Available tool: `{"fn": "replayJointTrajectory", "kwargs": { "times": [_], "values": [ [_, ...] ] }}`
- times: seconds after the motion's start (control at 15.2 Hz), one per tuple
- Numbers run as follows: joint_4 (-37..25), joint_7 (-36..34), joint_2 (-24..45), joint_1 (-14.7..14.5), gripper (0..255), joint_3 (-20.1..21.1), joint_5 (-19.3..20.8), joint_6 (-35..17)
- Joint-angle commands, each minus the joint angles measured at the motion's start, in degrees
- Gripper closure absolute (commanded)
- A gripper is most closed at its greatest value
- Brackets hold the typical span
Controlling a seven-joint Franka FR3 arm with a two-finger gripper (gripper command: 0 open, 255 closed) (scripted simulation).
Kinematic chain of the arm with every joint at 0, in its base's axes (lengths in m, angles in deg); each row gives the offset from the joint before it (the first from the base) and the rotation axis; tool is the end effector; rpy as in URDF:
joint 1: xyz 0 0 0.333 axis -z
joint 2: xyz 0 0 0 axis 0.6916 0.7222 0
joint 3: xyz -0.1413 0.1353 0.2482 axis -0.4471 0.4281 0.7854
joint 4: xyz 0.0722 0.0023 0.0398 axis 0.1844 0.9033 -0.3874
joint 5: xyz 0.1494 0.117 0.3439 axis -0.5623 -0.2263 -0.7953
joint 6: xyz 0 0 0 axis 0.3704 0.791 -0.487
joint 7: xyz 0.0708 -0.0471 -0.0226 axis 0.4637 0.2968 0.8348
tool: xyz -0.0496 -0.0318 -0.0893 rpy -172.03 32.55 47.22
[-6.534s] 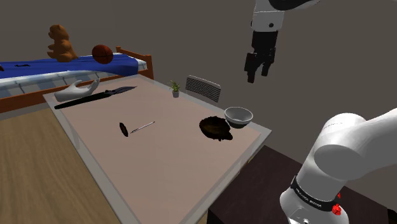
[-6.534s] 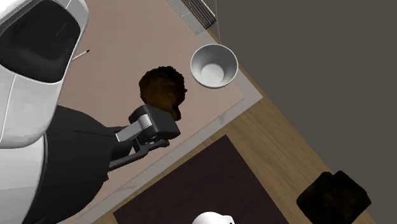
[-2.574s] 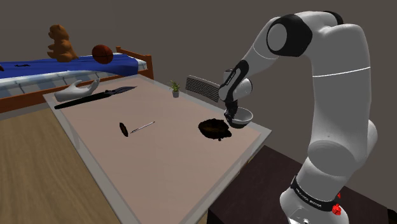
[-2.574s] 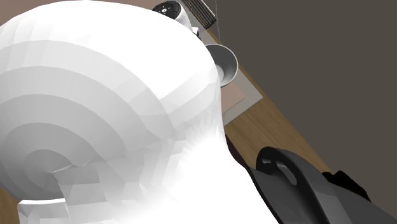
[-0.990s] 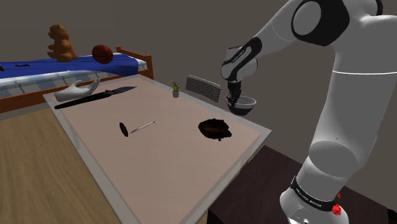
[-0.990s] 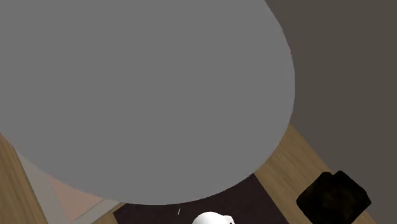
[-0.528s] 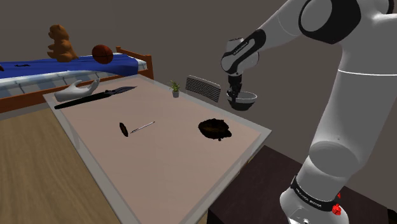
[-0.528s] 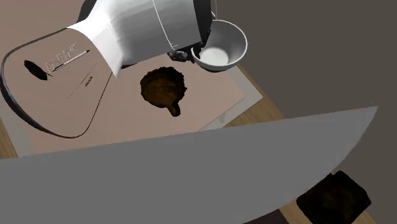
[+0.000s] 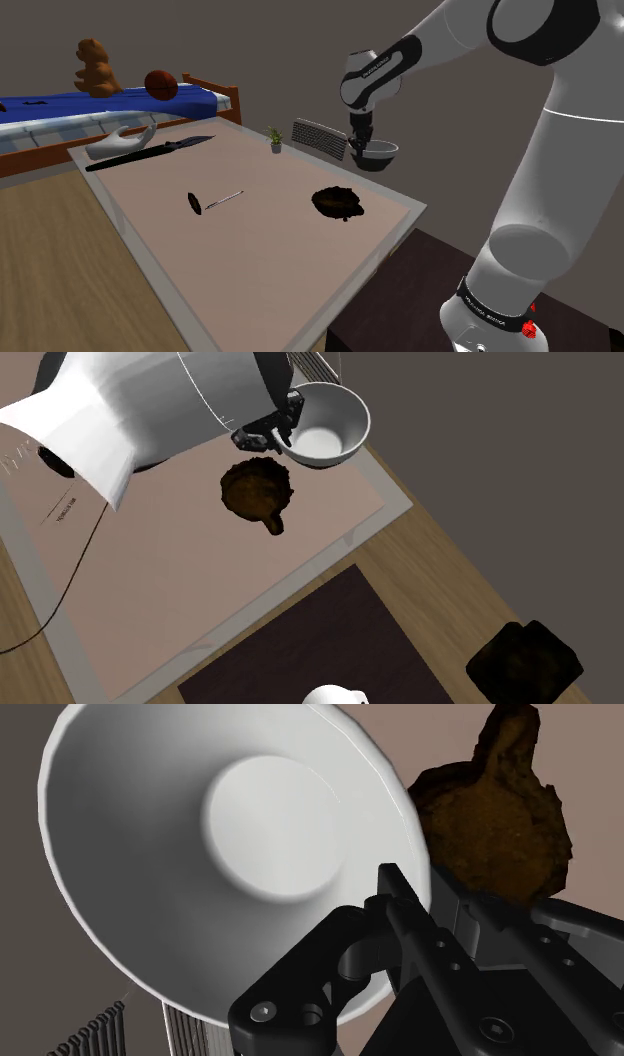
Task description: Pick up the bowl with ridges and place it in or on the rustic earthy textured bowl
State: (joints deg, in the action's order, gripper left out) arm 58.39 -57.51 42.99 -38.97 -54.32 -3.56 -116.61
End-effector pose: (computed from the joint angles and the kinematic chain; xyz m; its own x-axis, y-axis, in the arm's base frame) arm 0.5193 -0.1986 0.3814 0.9966 0.0359 -0.0743 0.0468 -0.9873 0.1515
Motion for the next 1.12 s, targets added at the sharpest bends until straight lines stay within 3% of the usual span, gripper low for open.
{"fn": "replayJointTrajectory", "kwargs": {
  "times": [0.0,0.79,1.06],
  "values": [
    [1.13,-3.05,-1.64,-1.60,255,1.25,0.48,0.91],
    [-0.49,-18.55,-4.41,-10.15,255,9.43,-0.21,7.86],
    [1.23,-18.94,-3.15,-10.08,255,9.38,-0.09,4.92]
  ]
}}
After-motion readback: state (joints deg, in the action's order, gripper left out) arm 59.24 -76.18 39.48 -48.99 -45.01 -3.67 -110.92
